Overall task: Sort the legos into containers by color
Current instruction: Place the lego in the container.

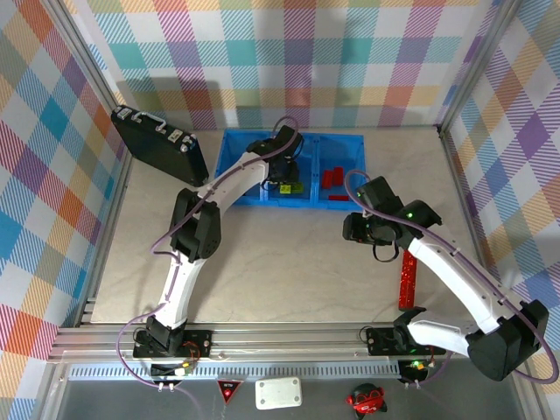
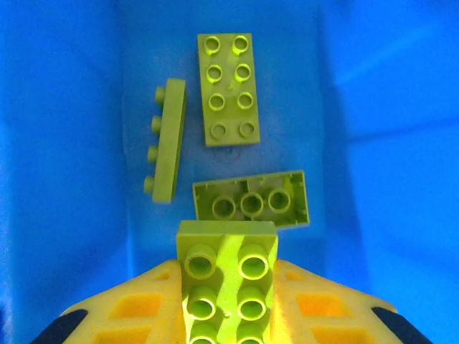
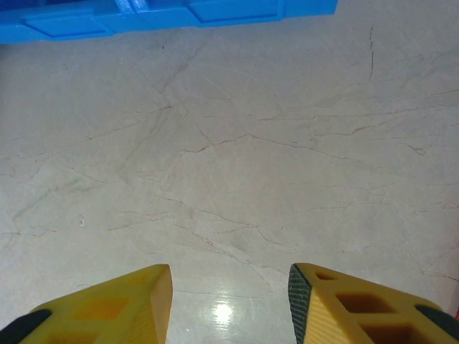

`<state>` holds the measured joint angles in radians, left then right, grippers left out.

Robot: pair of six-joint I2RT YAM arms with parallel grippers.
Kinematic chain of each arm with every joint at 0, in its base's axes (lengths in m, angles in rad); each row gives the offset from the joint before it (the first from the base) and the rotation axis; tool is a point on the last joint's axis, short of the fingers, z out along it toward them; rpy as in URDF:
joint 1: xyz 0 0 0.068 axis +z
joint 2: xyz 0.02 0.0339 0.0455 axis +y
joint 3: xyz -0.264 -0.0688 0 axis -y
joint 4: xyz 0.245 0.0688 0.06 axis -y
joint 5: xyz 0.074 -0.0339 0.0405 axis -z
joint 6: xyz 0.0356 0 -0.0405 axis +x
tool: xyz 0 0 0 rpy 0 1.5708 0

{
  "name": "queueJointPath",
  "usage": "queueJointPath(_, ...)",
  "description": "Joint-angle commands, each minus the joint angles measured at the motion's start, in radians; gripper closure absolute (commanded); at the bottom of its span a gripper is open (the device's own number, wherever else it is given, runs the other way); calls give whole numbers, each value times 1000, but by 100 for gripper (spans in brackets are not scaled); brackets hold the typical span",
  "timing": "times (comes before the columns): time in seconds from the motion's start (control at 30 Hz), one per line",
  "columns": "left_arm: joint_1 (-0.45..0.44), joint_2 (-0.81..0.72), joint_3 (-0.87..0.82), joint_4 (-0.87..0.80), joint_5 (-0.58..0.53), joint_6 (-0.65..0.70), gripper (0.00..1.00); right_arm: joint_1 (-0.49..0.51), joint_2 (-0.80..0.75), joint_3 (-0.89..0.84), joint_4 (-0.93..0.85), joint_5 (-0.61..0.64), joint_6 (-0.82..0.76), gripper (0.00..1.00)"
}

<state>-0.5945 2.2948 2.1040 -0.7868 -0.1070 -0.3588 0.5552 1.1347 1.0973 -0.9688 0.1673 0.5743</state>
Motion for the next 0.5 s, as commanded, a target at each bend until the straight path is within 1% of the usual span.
queueJointPath(0.0, 2, 35, 49, 46, 27, 40, 71, -3, -7, -18, 5, -16, 27, 52)
queueJointPath(0.17, 4, 61, 54, 69, 45, 43, 67, -4, -9, -31, 10, -3, 19, 52)
queueJointPath(0.23, 5, 56, 54, 67, 50, 44, 61, -4, -13, -33, 14, 7, 3, 51)
queueJointPath(0.33, 4, 34, 47, 76, 62, 38, 51, -5, -23, -33, 14, 45, -18, 46)
queueJointPath(0.47, 4, -11, 47, 78, 69, 39, 45, -10, -29, -33, 20, 101, -41, 41)
